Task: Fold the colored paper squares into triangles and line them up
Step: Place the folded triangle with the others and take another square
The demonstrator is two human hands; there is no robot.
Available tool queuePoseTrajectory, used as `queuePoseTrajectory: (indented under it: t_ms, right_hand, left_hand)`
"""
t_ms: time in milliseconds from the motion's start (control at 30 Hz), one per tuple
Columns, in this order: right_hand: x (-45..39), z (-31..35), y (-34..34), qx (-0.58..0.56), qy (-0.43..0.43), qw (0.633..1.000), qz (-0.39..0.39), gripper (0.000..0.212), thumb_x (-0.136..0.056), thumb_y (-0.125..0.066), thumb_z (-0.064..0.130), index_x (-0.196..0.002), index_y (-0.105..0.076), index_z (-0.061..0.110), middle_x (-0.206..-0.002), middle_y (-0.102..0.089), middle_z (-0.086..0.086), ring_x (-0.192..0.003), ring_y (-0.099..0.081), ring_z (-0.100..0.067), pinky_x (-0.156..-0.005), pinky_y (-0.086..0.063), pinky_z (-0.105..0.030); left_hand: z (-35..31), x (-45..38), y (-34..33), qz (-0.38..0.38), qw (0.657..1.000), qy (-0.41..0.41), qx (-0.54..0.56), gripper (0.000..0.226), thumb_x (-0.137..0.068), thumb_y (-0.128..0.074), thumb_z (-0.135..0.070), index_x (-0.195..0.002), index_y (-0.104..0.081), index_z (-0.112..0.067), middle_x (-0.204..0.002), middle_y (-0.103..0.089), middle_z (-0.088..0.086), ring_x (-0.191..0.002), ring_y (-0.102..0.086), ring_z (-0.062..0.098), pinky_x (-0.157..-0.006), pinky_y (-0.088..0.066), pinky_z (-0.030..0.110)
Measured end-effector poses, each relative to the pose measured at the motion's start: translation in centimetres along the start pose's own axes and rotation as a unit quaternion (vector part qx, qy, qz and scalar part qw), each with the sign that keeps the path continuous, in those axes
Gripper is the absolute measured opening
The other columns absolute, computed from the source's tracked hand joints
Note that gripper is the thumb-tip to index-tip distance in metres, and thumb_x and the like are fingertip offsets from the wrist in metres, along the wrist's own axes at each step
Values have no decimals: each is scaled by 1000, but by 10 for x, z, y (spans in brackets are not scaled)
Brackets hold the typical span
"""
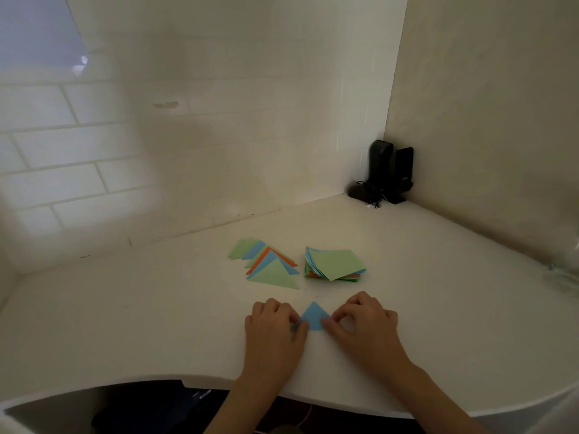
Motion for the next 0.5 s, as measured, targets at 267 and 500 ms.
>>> queuePoseTrajectory:
  t_ms: [267, 500]
  right_hand:
    - [-3, 2, -6, 48, -11, 998, -26, 35, -75, -53, 71, -75, -61, 37, -89, -46, 16, -92, -45, -2, -82, -25, -28]
    - [-7, -4, -1, 23, -13, 999, 21, 26, -77, -57, 62, -78, -49, 38, -90, -48, 16, -91, -45, -2, -80, -26, -27]
  left_hand:
    - [-12, -3, -6, -10, 995, 10, -99, 41, -77, -42, -56, -61, -56, -22, -67, -49, -4, -66, -47, 18, -55, -36, 32]
    - [1, -4, 0, 20, 999, 32, -26, 23, -86, -53, -53, -80, -50, -31, -88, -46, -14, -91, -37, 10, -74, -32, 23]
Point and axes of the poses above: each hand's wrist, its own x-axis away from the middle knuckle, its own y-axis out of the back of the hand, z = x × y, the point moved 3 cm from there along -x, towards the middle knuckle
